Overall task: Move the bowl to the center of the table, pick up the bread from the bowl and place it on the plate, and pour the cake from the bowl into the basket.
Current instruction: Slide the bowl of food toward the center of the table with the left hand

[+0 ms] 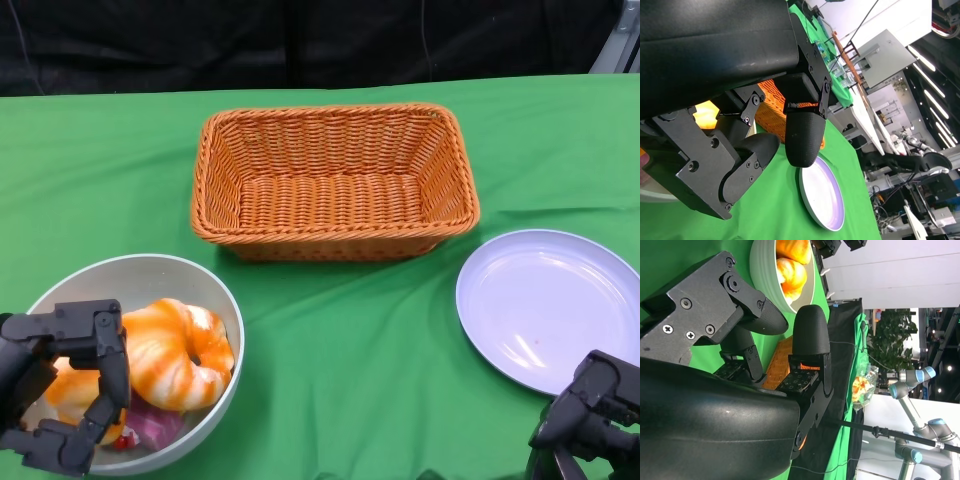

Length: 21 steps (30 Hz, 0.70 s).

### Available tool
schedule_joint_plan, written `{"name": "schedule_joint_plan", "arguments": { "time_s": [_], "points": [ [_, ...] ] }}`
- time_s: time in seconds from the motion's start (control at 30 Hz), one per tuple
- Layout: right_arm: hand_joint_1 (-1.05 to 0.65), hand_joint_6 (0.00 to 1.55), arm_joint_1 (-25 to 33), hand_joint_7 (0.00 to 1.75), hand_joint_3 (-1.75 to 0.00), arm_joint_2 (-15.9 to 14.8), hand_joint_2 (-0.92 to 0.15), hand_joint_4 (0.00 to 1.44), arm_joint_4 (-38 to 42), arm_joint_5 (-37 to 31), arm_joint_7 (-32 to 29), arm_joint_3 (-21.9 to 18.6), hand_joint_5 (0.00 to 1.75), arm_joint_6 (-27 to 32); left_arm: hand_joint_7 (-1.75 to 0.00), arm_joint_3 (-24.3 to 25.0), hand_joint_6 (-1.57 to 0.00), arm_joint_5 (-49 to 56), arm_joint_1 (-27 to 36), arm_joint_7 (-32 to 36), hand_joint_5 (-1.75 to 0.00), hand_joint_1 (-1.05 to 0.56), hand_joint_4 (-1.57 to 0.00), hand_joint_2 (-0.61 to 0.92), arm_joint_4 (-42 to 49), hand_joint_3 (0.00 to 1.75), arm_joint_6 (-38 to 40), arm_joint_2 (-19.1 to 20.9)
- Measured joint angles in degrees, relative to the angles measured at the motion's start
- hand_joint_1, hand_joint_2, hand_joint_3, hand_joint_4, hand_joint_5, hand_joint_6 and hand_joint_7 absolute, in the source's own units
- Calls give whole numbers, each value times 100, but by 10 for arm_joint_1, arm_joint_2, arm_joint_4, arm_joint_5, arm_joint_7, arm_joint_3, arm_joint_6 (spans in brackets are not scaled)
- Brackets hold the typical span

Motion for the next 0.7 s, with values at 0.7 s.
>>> {"name": "schedule_joint_plan", "arguments": {
  "time_s": [0.7],
  "points": [
    [-6, 73, -1, 130, -133, 0, -40, 82, 3, -8, 0, 0, 156, 0, -149, -3, -83, 1, -2, 0, -175, -1, -89, 29, 5, 154, -4, 0]
  ]
}}
